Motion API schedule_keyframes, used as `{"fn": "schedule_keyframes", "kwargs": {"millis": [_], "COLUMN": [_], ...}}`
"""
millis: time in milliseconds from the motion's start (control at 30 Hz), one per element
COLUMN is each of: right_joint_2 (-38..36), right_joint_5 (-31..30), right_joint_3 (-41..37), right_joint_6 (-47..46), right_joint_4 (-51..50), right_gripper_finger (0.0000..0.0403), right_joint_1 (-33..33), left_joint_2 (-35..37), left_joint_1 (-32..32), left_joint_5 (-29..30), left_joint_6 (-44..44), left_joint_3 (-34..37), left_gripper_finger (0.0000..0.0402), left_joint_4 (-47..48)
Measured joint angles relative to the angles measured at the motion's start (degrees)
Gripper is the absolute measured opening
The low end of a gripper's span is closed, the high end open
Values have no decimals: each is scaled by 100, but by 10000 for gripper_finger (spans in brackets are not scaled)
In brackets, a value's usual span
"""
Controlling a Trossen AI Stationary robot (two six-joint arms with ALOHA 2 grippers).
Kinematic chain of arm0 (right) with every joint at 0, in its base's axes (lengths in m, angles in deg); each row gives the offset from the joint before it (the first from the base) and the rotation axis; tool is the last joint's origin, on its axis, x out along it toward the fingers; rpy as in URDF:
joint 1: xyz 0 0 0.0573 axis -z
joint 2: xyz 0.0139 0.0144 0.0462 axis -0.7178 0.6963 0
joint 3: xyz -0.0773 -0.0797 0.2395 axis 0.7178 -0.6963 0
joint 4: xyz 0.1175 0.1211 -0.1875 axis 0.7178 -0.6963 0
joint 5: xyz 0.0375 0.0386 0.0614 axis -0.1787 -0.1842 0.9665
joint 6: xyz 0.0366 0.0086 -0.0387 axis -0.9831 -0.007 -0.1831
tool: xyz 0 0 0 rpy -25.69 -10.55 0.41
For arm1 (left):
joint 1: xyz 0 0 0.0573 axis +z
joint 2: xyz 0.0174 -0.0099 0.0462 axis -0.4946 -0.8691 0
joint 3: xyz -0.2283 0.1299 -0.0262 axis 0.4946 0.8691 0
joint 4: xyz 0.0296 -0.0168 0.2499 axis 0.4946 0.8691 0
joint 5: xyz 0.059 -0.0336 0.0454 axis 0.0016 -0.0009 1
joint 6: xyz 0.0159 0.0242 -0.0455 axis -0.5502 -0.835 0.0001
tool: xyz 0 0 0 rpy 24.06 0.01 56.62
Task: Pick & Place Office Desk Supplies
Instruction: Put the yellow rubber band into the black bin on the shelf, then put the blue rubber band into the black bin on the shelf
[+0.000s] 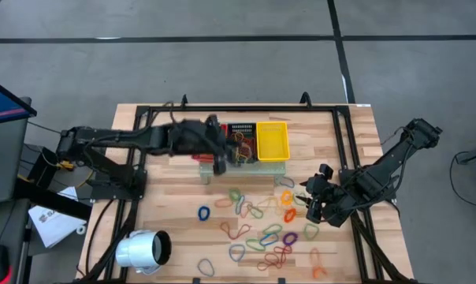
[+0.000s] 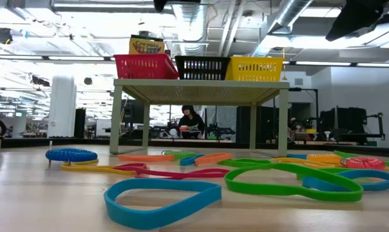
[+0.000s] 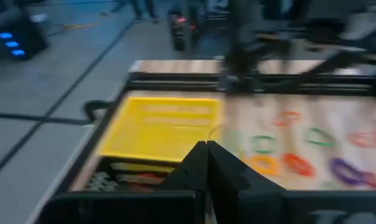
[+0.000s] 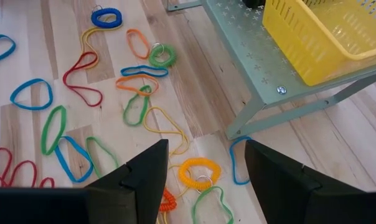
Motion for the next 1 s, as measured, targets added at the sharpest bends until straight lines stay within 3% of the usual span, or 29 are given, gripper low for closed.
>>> {"fn": "schedule_keyframes", "kwargs": {"millis": [333,433,767,1000], "right_joint_2": [0,0,1,0], "right_joint_5": [-27,-31,-31,-31], "right_joint_3": [0,-1,0,0], "right_joint_6": [4,4,4,7], "right_joint_4": [-25,-25,-36,-44], "right_gripper_finger": [209,209,209,209], "right_joint_1": [2,2,4,4], "left_joint_2": [0,-15,-264,-279], "left_joint_1": [1094,1264,1102,1073], "left_joint_5": [-24,-328,-492,-457], "left_joint_6": [-322,-325,-342,-532], "left_joint_3": [-4,-4,-15,-5], "left_gripper_finger": [0,0,8,47], "left_joint_4": [-534,-618,-721,-326]}}
